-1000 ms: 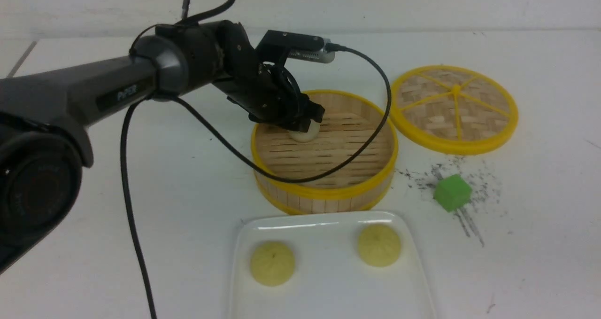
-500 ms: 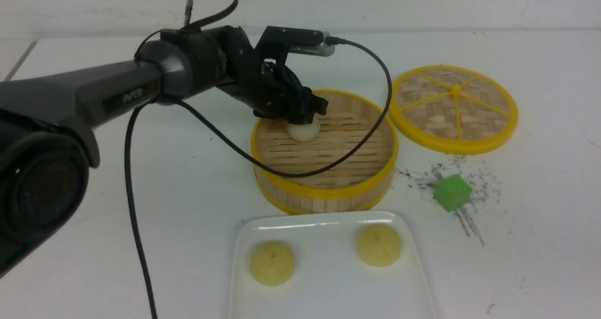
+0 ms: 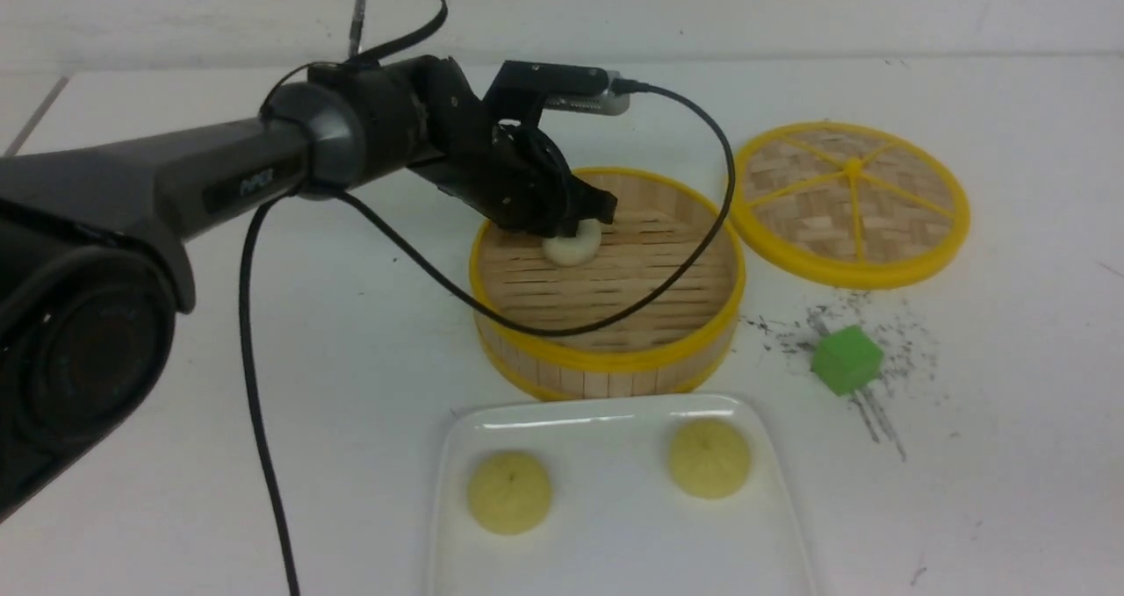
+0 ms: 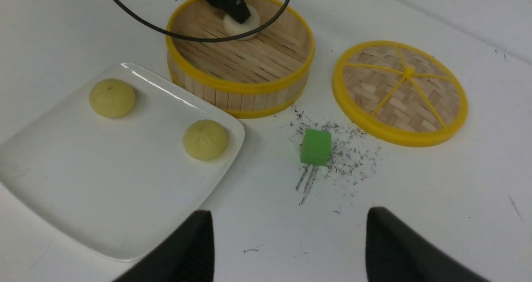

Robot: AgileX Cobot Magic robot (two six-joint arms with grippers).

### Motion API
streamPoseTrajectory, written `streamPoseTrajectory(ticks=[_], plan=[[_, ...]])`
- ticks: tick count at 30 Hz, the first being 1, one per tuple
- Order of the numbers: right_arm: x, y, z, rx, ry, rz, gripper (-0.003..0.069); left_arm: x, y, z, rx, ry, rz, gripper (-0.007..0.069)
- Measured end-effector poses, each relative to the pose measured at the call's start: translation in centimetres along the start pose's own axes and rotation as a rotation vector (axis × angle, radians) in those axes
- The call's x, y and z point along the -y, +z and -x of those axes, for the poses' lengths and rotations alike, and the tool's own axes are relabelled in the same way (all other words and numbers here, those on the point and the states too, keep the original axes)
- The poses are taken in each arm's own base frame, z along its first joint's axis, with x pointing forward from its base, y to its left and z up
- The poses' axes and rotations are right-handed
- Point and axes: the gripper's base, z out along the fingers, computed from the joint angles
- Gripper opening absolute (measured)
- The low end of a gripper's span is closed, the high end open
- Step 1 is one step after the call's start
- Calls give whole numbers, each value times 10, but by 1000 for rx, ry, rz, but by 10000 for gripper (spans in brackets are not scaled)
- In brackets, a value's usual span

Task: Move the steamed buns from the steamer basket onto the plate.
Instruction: Use the left arm to grab the steamed stuffed bun that is closest to it, then use the left arm to put the steamed stuffed bun into the plate

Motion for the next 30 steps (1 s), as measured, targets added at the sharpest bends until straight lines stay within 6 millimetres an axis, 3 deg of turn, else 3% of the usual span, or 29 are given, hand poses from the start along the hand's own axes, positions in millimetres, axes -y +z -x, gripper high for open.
streamPoseTrajectory(ticks=[3, 4, 5, 10, 12, 13, 14, 15, 18, 21, 23, 26, 27, 29, 30], plan=[[0, 0, 1, 8, 1, 3, 484, 5, -20, 7, 0, 27, -11, 26], [-1, 0, 2, 19, 4, 9, 484, 11, -46, 18, 35, 46, -17, 26], [-1, 0, 2, 21, 6, 11, 484, 11, -49, 20, 40, 47, -18, 26], [-2, 0, 4, 41, 14, 23, 482, 32, -152, 50, 210, 104, -25, 26], [-2, 0, 4, 41, 13, 23, 479, 36, -170, 51, 227, 115, -28, 26], [-2, 0, 4, 41, 13, 23, 475, 43, -201, 53, 261, 131, -35, 26], [-2, 0, 4, 41, 13, 23, 475, 44, -204, 53, 263, 133, -37, 26], [-2, 0, 4, 41, 13, 23, 474, 49, -230, 50, 261, 140, -44, 26], [-2, 0, 4, 41, 13, 23, 474, 56, -265, 39, 222, 148, -45, 27], [-2, 0, 4, 46, 13, 23, 474, 62, -288, 21, 104, 142, -60, 27], [-2, 0, 5, 55, 13, 22, 474, 65, -292, 5, 17, 124, -95, 27], [-2, 0, 5, 60, 12, 21, 474, 70, -278, -24, -130, 68, -192, 27], [-2, 0, 5, 60, 12, 21, 474, 71, -279, -24, -128, 65, -198, 27], [-2, 0, 6, 62, 12, 21, 474, 73, -253, -59, -272, -5, -288, 27], [-2, 0, 6, 62, 12, 21, 474, 73, -250, -62, -285, -6, -289, 27]])
